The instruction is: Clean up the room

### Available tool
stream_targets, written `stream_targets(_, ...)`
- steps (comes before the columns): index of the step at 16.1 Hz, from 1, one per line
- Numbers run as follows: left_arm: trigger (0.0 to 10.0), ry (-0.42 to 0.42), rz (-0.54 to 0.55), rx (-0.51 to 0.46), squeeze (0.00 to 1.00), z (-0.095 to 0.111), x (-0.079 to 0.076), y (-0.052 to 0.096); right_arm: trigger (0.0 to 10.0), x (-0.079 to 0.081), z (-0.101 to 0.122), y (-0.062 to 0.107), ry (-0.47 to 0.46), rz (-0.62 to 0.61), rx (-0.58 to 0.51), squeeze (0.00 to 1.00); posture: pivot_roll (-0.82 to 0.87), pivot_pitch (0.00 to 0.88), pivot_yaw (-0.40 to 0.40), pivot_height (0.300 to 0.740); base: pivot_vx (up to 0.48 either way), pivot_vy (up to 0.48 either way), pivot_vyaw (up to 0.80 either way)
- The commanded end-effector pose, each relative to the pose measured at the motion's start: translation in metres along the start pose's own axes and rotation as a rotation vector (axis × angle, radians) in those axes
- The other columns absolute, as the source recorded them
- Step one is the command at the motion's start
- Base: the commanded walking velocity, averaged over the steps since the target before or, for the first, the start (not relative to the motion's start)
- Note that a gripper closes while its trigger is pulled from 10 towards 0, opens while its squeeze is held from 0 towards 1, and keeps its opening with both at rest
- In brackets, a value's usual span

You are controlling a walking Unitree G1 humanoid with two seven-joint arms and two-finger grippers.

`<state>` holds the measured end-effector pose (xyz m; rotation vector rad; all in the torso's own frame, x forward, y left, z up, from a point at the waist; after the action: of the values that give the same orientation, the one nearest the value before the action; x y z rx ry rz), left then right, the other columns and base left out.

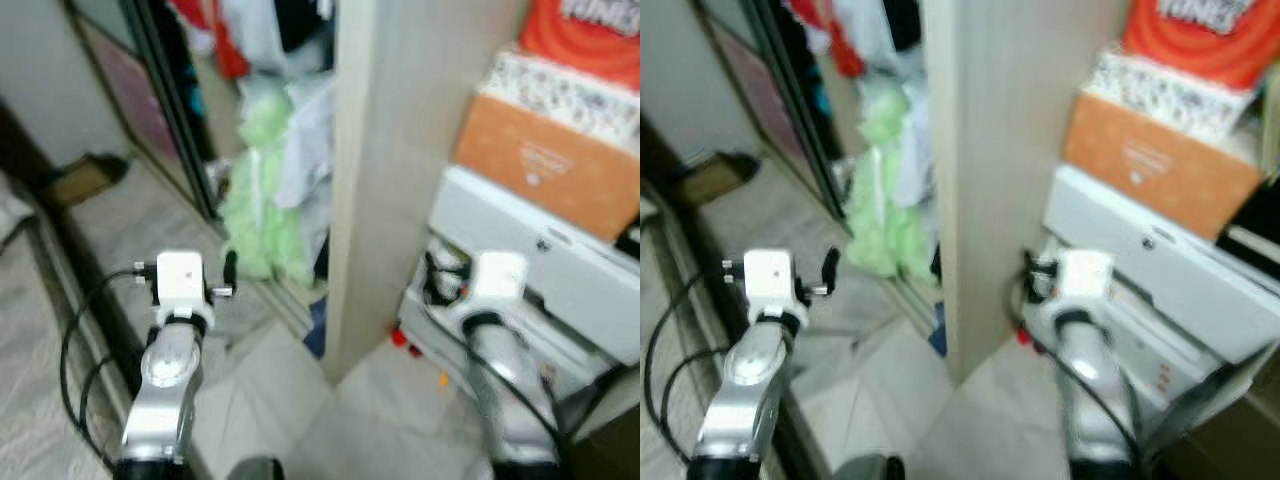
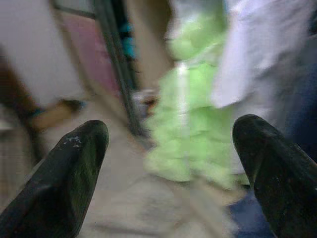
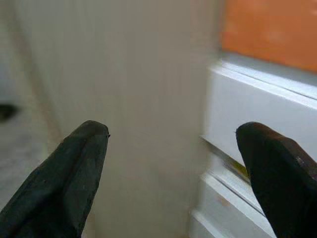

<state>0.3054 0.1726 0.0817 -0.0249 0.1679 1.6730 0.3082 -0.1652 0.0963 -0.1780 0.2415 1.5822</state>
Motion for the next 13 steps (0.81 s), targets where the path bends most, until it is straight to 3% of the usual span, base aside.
stream_targets(1,10.0,-0.071,0.004,-0.051,0.0,0.0131,-0.0006,-0.0008,10.0,-0.003,0.0014,0.0007,-0.01,0.0,-0.006,0.0,-0.08,0.014,0.037,0.74,0.0,0.0,0.8)
stream_targets(3,10.0,-0.019,-0.054,-0.045,0.0,0.0124,-0.0038,0.0008,10.0,-0.0011,-0.0002,0.0038,-0.004,0.02,-0.008,0.0,-0.07,0.018,0.041,0.74,0.0,0.0,0.8)
stream_targets(7,10.0,-0.027,-0.033,-0.086,0.0,0.014,0.0003,0.0008,10.0,0.0017,0.0013,0.0031,-0.02,0.019,-0.013,0.0,-0.08,0.02,0.045,0.74,0.0,0.0,0.8)
stream_targets(11,10.0,0.027,-0.018,-0.064,0.0,0.0138,0.0018,0.0004,10.0,0.0018,0.0016,0.0005,-0.022,0.027,-0.016,0.0,-0.06,0.021,0.036,0.74,0.0,0.0,0.8)
stream_targets(13,10.0,0.045,-0.063,-0.064,0.0,0.015,-0.0073,0.0014,10.0,0.0011,0.0027,-0.0012,-0.024,0.022,-0.02,0.0,-0.06,0.02,0.036,0.74,0.0,0.0,0.8)
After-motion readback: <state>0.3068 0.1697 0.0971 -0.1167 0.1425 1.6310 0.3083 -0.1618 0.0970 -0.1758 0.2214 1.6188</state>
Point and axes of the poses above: a point about 5 cm out from each wrist's last joint towards the gripper, its own y axis pointing back from the gripper into the wrist, its own z axis along the axis of the wrist's last joint, x = y × z, the point moved 4 cm from there along -y, pointing out of the wrist towards the gripper, and after that the axes turned 15 degrees about y, right-handed, at the moved point
